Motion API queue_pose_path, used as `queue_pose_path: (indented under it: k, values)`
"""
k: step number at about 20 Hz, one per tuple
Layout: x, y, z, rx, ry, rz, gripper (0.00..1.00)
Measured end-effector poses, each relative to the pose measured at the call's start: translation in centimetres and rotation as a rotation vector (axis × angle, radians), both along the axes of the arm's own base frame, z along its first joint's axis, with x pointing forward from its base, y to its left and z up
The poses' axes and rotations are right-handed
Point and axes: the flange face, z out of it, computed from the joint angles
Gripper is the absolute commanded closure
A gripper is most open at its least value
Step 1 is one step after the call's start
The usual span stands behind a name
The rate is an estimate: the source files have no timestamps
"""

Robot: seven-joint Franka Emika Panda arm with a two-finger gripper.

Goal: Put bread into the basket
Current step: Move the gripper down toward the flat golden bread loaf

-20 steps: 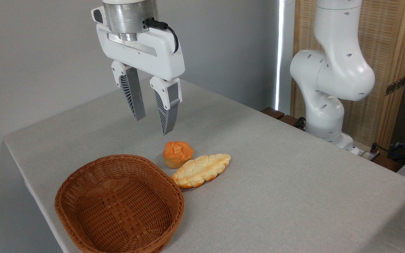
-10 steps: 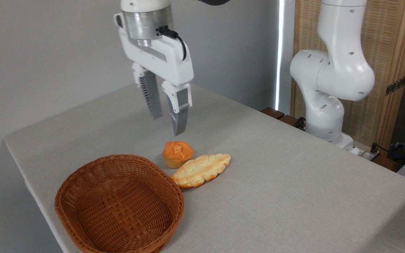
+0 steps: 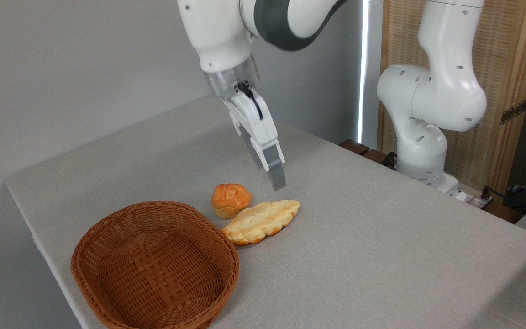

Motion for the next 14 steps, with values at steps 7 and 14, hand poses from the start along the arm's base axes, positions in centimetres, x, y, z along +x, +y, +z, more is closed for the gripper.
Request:
queue_pose_path:
  k: [7,14]
  values:
    - [-1.1,-0.5,-4.8,0.056,-0.013,-0.054,0.00]
    - [-0.8,-0.2,-5.3,0.091,-0.058,-0.082,0.00]
